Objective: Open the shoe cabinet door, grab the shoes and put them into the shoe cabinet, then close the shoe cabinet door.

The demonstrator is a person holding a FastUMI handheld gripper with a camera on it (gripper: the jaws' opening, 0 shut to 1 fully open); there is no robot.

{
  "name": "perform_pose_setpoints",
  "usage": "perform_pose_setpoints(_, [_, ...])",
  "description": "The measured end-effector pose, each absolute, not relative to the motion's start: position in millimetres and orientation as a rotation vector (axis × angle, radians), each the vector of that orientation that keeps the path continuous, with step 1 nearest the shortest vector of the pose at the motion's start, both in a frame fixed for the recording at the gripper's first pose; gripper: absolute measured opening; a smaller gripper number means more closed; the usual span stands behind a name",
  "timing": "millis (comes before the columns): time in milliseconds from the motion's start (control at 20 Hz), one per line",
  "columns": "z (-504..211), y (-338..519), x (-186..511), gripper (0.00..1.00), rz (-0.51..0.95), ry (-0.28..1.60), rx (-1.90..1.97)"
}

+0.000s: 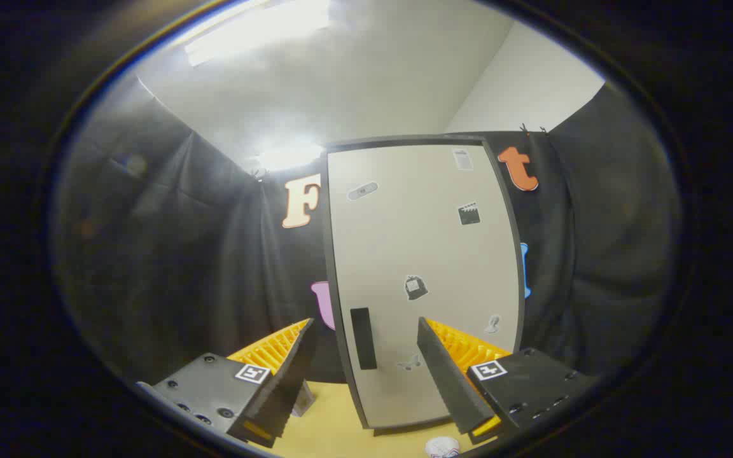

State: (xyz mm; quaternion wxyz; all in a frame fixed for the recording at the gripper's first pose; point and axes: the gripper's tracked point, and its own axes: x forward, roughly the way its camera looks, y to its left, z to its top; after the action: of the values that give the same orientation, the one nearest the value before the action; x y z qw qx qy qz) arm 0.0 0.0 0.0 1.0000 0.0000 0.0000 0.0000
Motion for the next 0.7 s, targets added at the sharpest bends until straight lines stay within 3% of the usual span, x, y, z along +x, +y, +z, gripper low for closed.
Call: perform_pose_setpoints(700, [-13.2, 2.0, 34.9, 0.98, -0.002, 0.013, 0.012])
